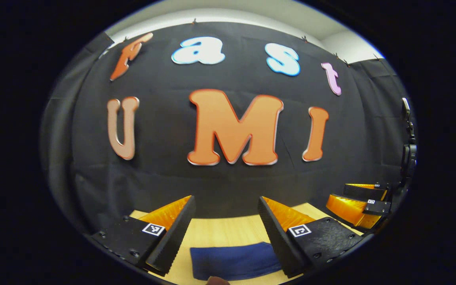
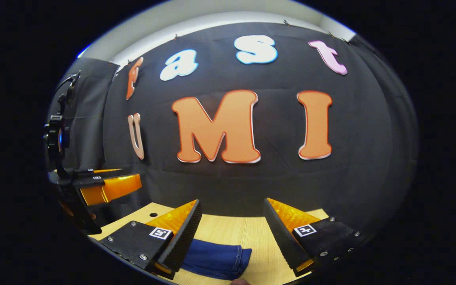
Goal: Grasp the waist and the cuffs of the jeans and fold them to make the two legs overlap; first hold the waist and fold one-third of the jeans toward the cuffs, then hold the cuffs and fold the remaining one-third in the same direction to finish folding.
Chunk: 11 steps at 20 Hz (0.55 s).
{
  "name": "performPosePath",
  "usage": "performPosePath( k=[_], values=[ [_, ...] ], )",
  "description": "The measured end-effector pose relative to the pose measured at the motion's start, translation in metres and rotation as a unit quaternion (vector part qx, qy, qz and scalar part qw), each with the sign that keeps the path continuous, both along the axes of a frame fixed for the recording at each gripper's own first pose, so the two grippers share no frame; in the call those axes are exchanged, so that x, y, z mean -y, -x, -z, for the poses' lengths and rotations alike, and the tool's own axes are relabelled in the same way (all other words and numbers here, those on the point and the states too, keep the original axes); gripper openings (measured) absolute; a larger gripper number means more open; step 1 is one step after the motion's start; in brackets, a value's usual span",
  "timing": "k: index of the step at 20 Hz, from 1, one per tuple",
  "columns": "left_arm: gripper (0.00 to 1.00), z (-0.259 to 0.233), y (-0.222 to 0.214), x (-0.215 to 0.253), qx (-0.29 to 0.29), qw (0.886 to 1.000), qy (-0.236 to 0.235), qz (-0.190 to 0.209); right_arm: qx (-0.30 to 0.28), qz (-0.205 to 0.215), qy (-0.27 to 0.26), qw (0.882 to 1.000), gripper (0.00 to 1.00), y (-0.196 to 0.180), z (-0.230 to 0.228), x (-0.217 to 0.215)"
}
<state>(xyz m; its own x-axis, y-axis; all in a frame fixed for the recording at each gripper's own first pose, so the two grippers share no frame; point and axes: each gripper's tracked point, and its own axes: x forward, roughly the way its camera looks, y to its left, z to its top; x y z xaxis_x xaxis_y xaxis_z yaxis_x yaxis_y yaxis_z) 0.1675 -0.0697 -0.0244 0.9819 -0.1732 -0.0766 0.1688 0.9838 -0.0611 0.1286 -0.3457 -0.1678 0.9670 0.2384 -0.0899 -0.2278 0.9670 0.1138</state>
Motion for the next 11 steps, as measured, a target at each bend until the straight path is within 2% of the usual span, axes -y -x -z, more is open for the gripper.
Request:
performPosePath(
  k=[1, 2, 3, 5, 8, 11],
  values=[
    [0.97, -0.008, 0.005, -0.011, 0.011, 1.0, -0.003, -0.015, 0.018, -0.005, 0.004, 1.0, 0.96, 0.004, -0.011, -0.009],
    [0.97, -0.016, 0.01, -0.023, 0.024, 0.999, -0.004, -0.026, 0.037, -0.011, 0.006, 0.999, 1.0, 0.007, -0.021, -0.016],
    [0.97, -0.02, 0.016, -0.028, 0.033, 0.999, -0.006, -0.034, 0.051, -0.016, 0.011, 0.999, 0.96, 0.01, -0.029, -0.025],
    [0.97, -0.025, 0.027, -0.033, 0.041, 0.998, 0.005, -0.041, 0.073, -0.03, 0.016, 0.997, 0.97, 0.016, -0.038, -0.04],
    [0.95, -0.028, 0.03, -0.036, 0.08, 0.995, 0.016, -0.049, 0.08, -0.057, 0.03, 0.995, 0.97, 0.024, -0.033, -0.065],
    [0.94, -0.004, 0.045, -0.043, 0.076, 0.995, -0.014, -0.057, 0.074, -0.063, 0.034, 0.995, 0.97, 0.027, -0.021, -0.073]
  ],
)
